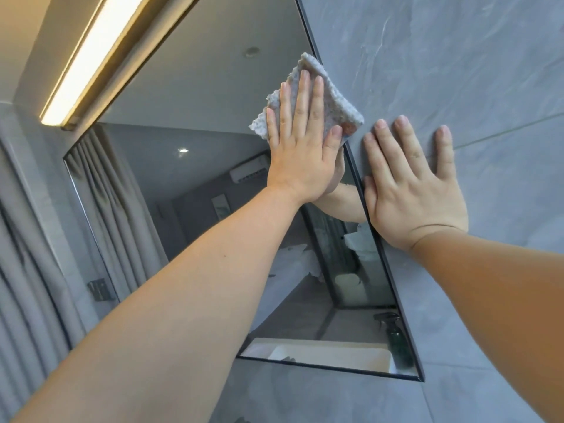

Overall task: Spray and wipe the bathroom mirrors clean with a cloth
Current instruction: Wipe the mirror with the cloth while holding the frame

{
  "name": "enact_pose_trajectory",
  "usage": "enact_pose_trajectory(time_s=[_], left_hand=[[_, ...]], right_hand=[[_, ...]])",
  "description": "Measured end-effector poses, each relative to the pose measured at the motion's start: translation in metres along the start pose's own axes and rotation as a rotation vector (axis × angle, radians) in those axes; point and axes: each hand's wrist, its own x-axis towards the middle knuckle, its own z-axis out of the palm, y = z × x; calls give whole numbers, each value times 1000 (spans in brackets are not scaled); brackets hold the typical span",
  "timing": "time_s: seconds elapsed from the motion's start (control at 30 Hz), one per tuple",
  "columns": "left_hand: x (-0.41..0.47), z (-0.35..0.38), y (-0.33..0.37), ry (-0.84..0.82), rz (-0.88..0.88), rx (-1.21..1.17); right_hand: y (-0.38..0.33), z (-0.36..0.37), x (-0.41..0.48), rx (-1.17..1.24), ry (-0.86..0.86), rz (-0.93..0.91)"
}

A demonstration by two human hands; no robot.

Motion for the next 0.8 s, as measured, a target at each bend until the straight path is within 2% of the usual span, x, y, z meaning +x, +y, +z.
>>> enact_pose_trajectory(time_s=[0.27, 0.63, 0.8], left_hand=[[-38, 6, 7, -47, 81, 36], [-134, 32, 16, -141, 305, 101], [-172, 45, 32, -178, 278, 135]], right_hand=[[0, -3, 2, -25, -44, -15], [1, -4, 1, -57, -99, -34], [-2, -7, 2, -18, -96, -8]])
